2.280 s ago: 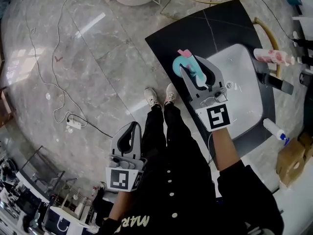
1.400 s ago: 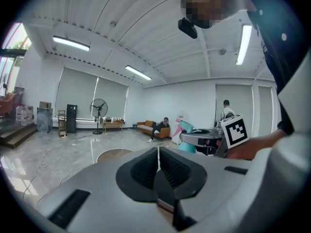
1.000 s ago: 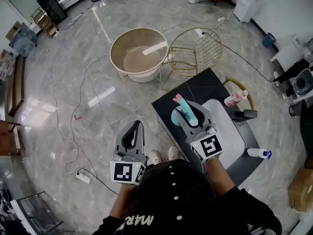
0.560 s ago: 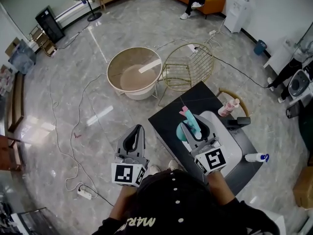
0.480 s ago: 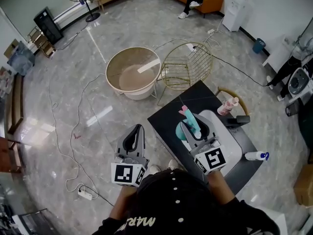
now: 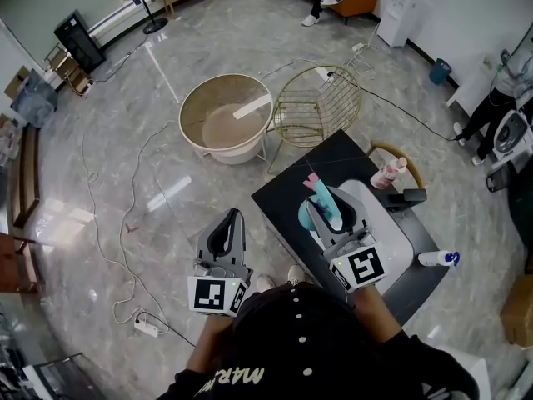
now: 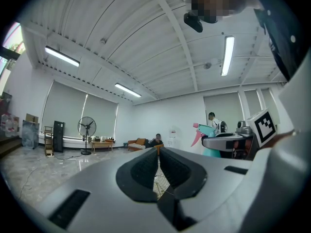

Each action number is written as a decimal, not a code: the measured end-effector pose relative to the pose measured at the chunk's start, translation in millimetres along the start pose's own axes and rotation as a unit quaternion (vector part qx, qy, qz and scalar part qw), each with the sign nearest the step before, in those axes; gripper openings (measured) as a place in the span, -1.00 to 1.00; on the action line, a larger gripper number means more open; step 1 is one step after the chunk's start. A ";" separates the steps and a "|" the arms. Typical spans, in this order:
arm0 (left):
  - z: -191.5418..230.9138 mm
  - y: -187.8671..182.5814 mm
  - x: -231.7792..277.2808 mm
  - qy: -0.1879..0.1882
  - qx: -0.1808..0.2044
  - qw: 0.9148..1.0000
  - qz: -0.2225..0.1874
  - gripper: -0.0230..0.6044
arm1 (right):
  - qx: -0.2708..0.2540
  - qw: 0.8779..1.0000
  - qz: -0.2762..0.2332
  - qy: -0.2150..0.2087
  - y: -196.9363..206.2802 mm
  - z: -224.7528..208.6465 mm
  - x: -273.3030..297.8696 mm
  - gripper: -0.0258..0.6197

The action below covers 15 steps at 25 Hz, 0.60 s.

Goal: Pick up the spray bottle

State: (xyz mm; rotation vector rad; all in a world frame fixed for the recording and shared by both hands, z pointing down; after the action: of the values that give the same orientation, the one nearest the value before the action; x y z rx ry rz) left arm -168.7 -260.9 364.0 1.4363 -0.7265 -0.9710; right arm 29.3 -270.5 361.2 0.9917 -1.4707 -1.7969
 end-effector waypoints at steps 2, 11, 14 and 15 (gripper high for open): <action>0.2 -0.2 -2.2 -0.002 0.000 1.000 0.000 -0.86 | -0.002 1.000 0.000 -0.002 -0.1 1.2 -0.1 -0.51; -1.6 -3.4 -8.8 -0.002 0.003 1.000 -0.003 -0.86 | -0.007 1.000 -0.002 -0.009 -2.9 8.4 -0.4 -0.51; -1.8 -3.4 -9.8 -0.002 0.003 1.000 -0.004 -0.86 | -0.008 1.000 -0.002 -0.011 -2.9 10.2 -0.1 -0.51; -1.9 -3.2 -10.0 -0.001 0.003 1.000 -0.004 -0.86 | -0.008 1.000 -0.002 -0.011 -2.7 10.5 -0.2 -0.51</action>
State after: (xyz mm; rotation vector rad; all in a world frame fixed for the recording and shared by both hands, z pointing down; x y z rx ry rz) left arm -171.9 -250.9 362.2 1.4442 -0.7266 -0.9782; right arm 20.5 -264.3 359.7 0.9708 -1.4655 -1.8261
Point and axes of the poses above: the fingertips, and each gripper's own axes: x forward along the fingers, z to its left, y out of its underside, the point moved 4 cm from there along -x, backward along the fingers, and after that the axes turned 9 degrees about -z, right-handed, at the moved point
